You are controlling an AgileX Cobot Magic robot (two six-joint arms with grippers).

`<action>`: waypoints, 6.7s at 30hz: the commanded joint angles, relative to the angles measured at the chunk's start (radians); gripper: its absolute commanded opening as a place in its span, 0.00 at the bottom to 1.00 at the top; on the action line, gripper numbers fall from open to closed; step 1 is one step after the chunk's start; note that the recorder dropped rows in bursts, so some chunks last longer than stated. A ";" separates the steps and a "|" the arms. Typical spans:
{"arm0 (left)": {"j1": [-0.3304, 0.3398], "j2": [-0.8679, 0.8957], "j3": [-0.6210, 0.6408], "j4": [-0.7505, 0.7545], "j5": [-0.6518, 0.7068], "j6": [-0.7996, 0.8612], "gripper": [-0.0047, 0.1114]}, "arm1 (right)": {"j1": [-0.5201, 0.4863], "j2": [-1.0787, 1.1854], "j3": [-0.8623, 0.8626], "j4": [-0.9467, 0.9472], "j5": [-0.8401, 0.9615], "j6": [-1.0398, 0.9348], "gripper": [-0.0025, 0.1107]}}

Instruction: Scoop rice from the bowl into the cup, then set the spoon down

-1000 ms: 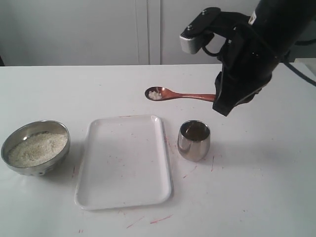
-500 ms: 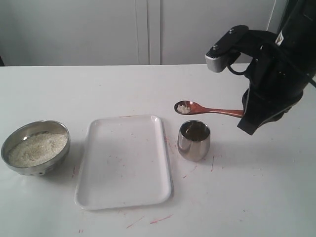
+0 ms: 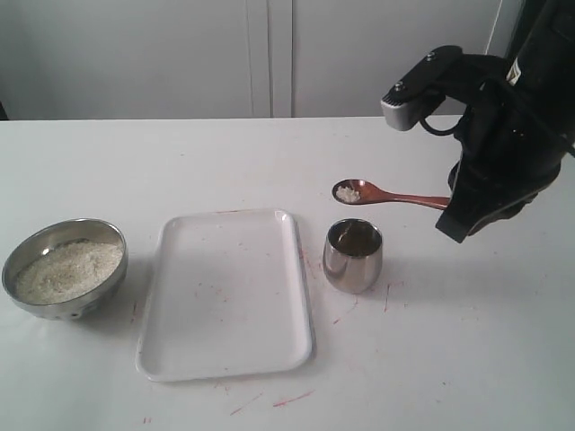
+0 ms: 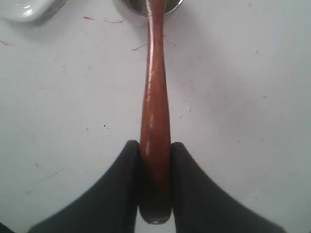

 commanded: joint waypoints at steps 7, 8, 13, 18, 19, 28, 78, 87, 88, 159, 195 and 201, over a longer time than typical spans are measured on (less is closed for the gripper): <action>-0.002 -0.004 -0.003 -0.009 -0.005 -0.002 0.16 | -0.002 -0.008 0.004 -0.016 0.000 0.050 0.02; -0.002 -0.004 -0.003 -0.009 -0.005 -0.002 0.16 | -0.002 -0.008 0.004 -0.016 0.000 0.054 0.02; -0.002 -0.004 -0.003 -0.009 -0.005 -0.002 0.16 | -0.002 -0.008 0.005 -0.016 0.000 0.072 0.02; -0.002 -0.004 -0.003 -0.009 -0.005 -0.002 0.16 | -0.002 -0.008 0.051 -0.016 0.000 0.072 0.02; -0.002 -0.004 -0.003 -0.009 -0.005 -0.002 0.16 | -0.002 -0.008 0.067 -0.016 0.000 0.072 0.02; -0.002 -0.004 -0.003 -0.009 -0.005 -0.002 0.16 | -0.002 -0.012 0.127 -0.008 -0.063 0.079 0.02; -0.002 -0.004 -0.003 -0.009 -0.005 -0.002 0.16 | 0.000 -0.357 0.559 -0.068 -0.614 0.017 0.02; -0.002 -0.004 -0.003 -0.009 -0.005 -0.002 0.16 | 0.000 -0.363 0.596 -0.068 -0.679 0.017 0.02; -0.002 -0.004 -0.003 -0.009 -0.005 -0.002 0.16 | 0.000 -0.363 0.596 -0.068 -0.684 0.017 0.02; -0.002 -0.004 -0.003 -0.009 -0.005 -0.002 0.16 | 0.000 -0.286 0.596 -0.529 -0.775 -0.062 0.02; -0.002 -0.004 -0.003 -0.009 -0.005 -0.002 0.16 | 0.000 -0.286 0.596 -0.716 -0.802 -0.062 0.02; -0.002 -0.004 -0.003 -0.009 -0.005 -0.002 0.16 | 0.000 -0.286 0.596 -0.712 -0.816 0.034 0.02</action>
